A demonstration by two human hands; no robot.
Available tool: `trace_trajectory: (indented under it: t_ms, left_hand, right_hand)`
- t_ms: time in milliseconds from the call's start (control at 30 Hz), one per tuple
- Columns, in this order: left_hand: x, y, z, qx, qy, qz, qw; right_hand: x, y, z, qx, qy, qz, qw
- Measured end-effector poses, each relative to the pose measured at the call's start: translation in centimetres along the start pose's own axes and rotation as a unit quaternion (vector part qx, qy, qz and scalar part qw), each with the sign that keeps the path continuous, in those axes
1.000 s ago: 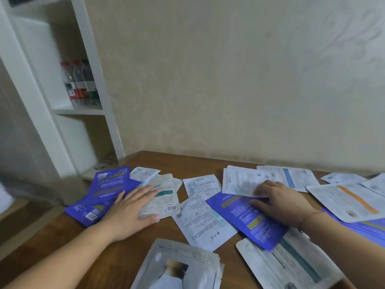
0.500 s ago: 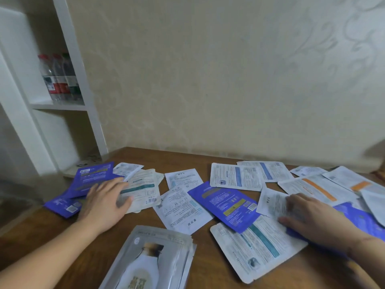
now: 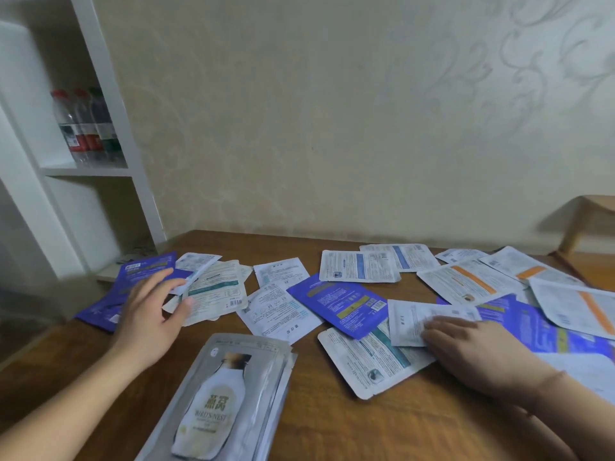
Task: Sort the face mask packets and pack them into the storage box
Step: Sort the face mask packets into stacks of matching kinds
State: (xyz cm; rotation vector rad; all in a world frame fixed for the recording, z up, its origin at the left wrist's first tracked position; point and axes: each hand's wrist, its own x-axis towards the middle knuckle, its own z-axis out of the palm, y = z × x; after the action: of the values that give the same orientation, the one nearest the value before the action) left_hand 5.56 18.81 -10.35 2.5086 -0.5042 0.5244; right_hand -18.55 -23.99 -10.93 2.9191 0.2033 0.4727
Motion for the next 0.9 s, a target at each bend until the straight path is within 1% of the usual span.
trace_trajectory:
  t_ms: [67, 167, 200, 267, 300, 367, 433, 500, 533, 600, 667, 733, 800, 833, 900]
  left_hand:
    - [-0.9, 1.3, -1.5, -0.046, 0.016, 0.019, 0.999]
    - [-2.6, 3.1, -3.7, -0.070, 0.017, 0.061, 0.996]
    - [-3.2, 3.6, -4.4, -0.075, 0.012, 0.076, 0.994]
    - [-4.4, 4.5, -5.7, -0.072, -0.003, 0.096, 0.993]
    - [-5.1, 4.7, -6.3, -0.070, -0.012, 0.103, 0.992]
    - [-6.4, 5.2, -7.3, -0.085, -0.032, 0.100, 0.991]
    - [-7.8, 5.6, -8.3, -0.097, -0.031, 0.093, 0.990]
    - [-9.3, 6.3, -9.3, -0.071, -0.024, 0.092, 0.993]
    - [-10.1, 6.8, -9.7, -0.044, -0.026, 0.104, 0.993]
    - [-11.8, 8.4, -10.5, 0.009, -0.014, 0.162, 0.987]
    - [-13.3, 10.0, -10.8, 0.026, 0.000, 0.225, 0.974]
    - [-14.2, 11.0, -10.5, 0.012, 0.009, 0.263, 0.965]
    - [-14.7, 11.6, -9.9, -0.004, 0.023, 0.289, 0.957]
    - [-15.1, 12.0, -9.5, -0.017, 0.031, 0.303, 0.952]
    - [-16.3, 13.4, -9.0, -0.074, 0.040, 0.336, 0.938]
  right_hand:
    - [-1.0, -0.5, -0.2, 0.010, 0.002, -0.001, 1.000]
    - [-2.0, -0.7, -1.0, -0.010, -0.028, 0.092, 0.995]
    - [-2.2, -0.3, -1.1, -0.010, -0.035, 0.133, 0.990]
    - [-1.8, -0.2, -1.9, 0.008, -0.073, 0.203, 0.977]
    - [-1.4, -0.5, -2.4, 0.024, -0.082, 0.227, 0.970]
    - [0.0, -1.5, -2.8, 0.050, -0.083, 0.239, 0.966]
    - [2.0, -3.6, -2.8, 0.118, -0.056, 0.223, 0.966]
    - [4.4, -6.2, -2.6, 0.187, -0.034, 0.176, 0.966]
    - [5.6, -7.4, -2.4, 0.209, -0.040, 0.165, 0.963]
    - [7.5, -9.4, -1.6, 0.226, -0.086, 0.185, 0.953]
    - [8.5, -10.6, -0.7, 0.170, -0.110, 0.195, 0.960]
    - [8.7, -11.3, -0.3, 0.096, -0.084, 0.179, 0.976]
    - [8.4, -11.6, -0.6, 0.032, -0.059, 0.117, 0.991]
    - [7.9, -11.6, -0.8, 0.007, -0.052, 0.072, 0.996]
    - [6.4, -11.4, -1.2, -0.042, -0.016, -0.029, 0.999]
